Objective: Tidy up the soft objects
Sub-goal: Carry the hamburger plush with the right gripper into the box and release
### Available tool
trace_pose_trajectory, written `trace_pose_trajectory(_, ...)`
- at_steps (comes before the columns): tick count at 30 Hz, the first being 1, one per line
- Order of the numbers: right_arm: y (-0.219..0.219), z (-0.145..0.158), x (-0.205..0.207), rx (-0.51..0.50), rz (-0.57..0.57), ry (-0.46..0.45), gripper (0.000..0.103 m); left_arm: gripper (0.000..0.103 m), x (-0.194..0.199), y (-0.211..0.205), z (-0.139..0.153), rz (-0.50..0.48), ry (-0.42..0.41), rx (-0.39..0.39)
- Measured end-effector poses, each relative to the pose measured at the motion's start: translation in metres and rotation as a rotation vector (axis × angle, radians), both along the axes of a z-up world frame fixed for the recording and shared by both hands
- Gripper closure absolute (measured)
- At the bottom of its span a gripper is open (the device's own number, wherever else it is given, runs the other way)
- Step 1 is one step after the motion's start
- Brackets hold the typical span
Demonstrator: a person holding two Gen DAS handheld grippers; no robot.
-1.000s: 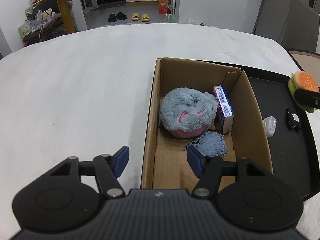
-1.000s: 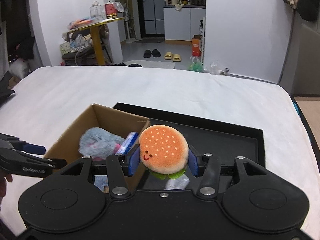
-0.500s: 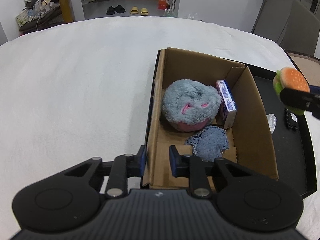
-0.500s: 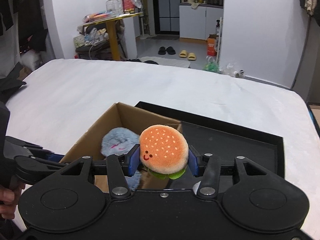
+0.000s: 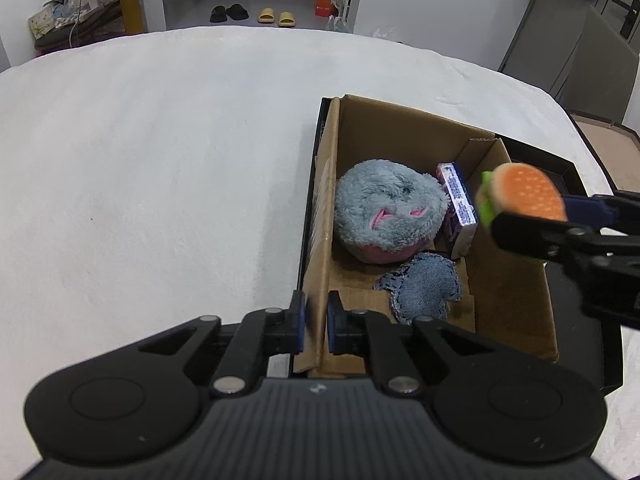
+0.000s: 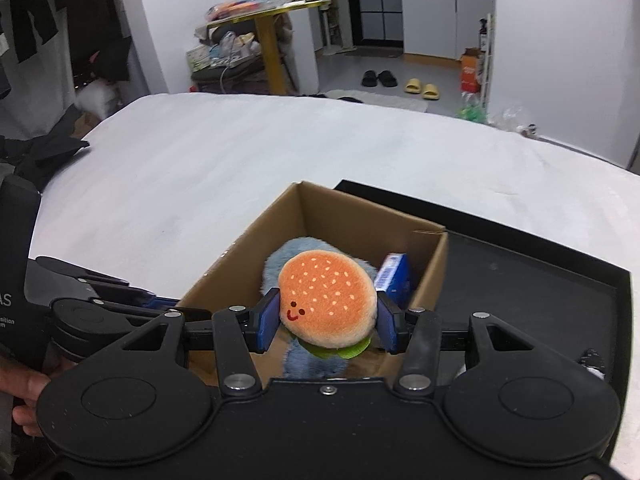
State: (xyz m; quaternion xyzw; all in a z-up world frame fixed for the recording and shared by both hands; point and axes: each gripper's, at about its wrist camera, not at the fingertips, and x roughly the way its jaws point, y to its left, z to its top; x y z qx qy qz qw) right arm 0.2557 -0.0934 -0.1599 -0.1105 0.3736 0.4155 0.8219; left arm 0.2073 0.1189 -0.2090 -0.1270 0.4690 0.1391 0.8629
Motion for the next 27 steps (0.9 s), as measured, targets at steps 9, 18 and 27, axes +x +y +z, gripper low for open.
trace_pose_trajectory(9,0.017,-0.004,0.006,0.098,0.037,0.112,0.051,0.093,0.002,0.003,0.0,-0.013,0.005,-0.025)
trace_pose_trajectory(18,0.018,-0.01,0.016,0.124,0.023,0.165,0.044,0.091,0.004,0.006,-0.002,-0.003,0.023,-0.048)
trace_pose_trajectory(27,0.002,-0.008,0.01,0.072,0.003,0.11,0.044,0.083,0.011,-0.002,0.003,0.003,0.037,-0.024)
